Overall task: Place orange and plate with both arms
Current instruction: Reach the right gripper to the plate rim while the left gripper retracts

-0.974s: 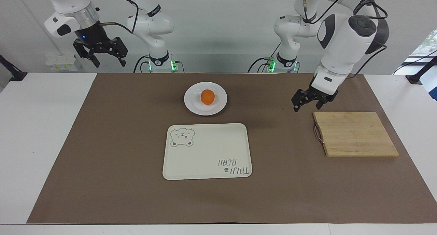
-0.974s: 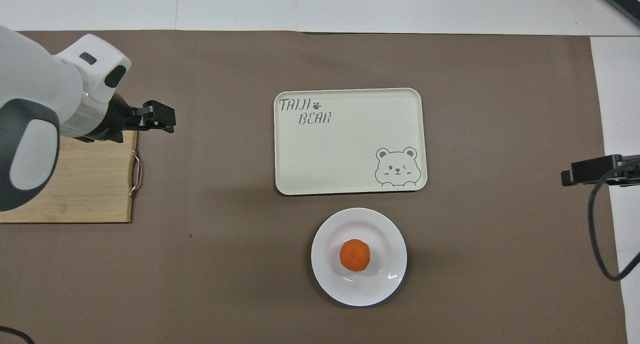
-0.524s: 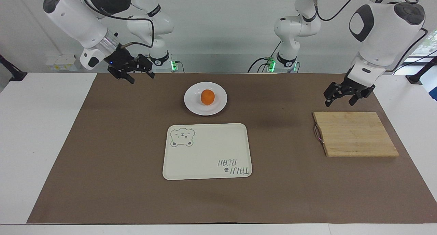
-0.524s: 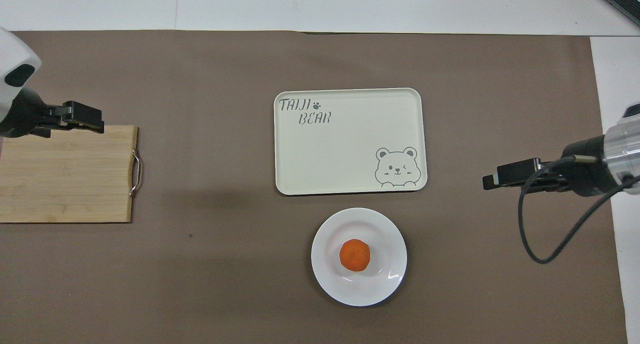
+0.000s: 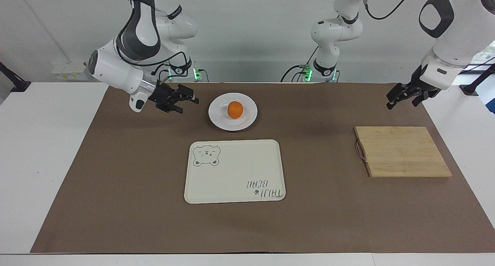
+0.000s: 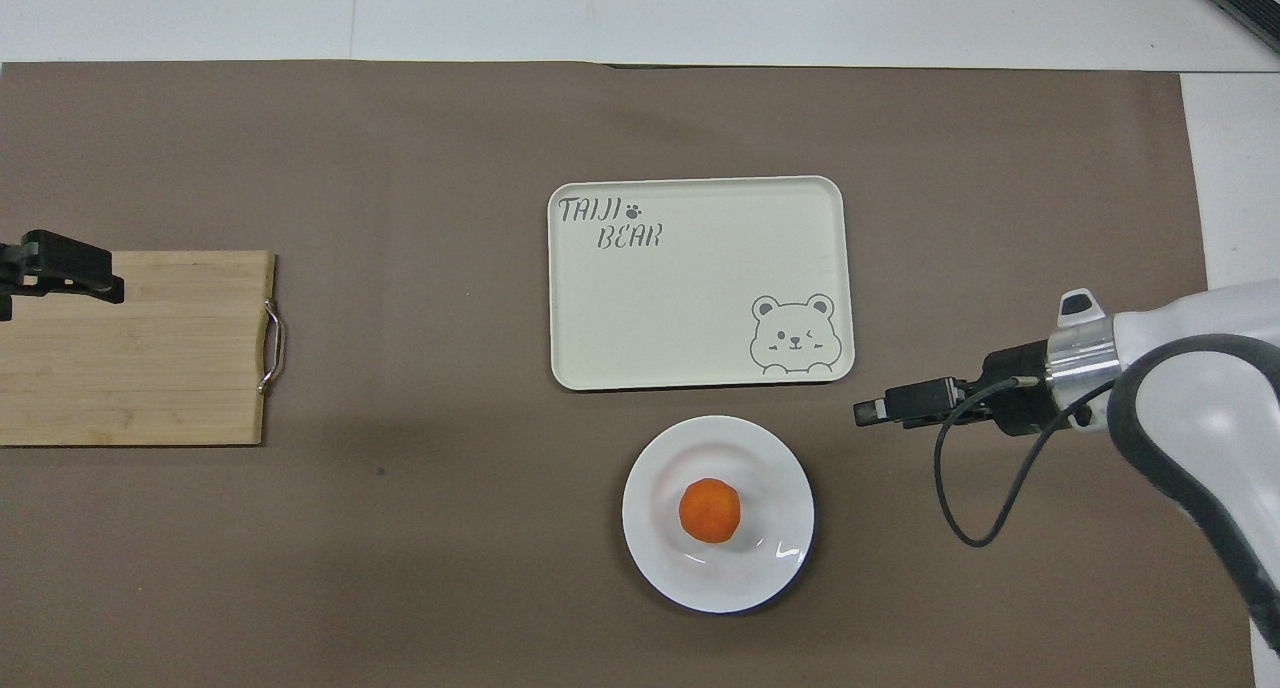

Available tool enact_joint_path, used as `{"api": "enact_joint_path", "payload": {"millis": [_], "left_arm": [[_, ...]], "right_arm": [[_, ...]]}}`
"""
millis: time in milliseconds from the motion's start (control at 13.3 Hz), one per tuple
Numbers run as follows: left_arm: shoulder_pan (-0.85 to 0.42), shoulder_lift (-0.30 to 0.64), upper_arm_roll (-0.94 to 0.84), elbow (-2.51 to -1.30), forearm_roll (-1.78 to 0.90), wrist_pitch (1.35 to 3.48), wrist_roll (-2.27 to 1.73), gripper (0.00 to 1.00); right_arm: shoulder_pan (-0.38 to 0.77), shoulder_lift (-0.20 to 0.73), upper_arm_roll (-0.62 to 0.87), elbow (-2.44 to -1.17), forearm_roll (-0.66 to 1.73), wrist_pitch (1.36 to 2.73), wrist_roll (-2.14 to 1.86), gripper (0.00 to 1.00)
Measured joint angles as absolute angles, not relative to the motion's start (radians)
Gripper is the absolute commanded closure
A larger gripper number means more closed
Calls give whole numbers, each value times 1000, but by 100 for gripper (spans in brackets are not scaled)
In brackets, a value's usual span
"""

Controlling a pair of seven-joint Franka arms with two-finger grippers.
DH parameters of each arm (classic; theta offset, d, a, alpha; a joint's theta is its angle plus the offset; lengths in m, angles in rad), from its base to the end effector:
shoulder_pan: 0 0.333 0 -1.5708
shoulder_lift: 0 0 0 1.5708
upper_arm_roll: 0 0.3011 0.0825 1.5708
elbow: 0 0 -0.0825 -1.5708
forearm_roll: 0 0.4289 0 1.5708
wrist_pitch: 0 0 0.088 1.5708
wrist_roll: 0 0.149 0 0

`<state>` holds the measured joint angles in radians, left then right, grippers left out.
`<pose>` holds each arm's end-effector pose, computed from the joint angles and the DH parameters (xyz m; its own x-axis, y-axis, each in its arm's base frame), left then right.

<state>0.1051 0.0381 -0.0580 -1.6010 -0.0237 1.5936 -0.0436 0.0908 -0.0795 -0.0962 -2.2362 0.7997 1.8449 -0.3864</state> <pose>0.6080 0.0256 0.5310 0.9948 0.0910 -0.0465 0.0922 -0.9955 0.0238 0.5198 0.0831 0.3331 0.9894 0.0787 -0.1220 -0.0296 -0.7132 -0.7003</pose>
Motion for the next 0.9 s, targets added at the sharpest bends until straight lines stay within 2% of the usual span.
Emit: {"api": "enact_joint_path", "payload": {"millis": [449, 674, 899], "left_arm": [[104, 37, -73, -1511, -24, 1517, 17, 0], [101, 40, -78, -1506, -11, 1518, 21, 0], [101, 41, -78, -1506, 4, 1520, 65, 0]], "right_arm": [[100, -29, -97, -2429, 1020, 1916, -701, 0], [115, 26, -97, -2477, 1097, 1965, -783, 0], [153, 35, -96, -2511, 1153, 1984, -790, 0]]}}
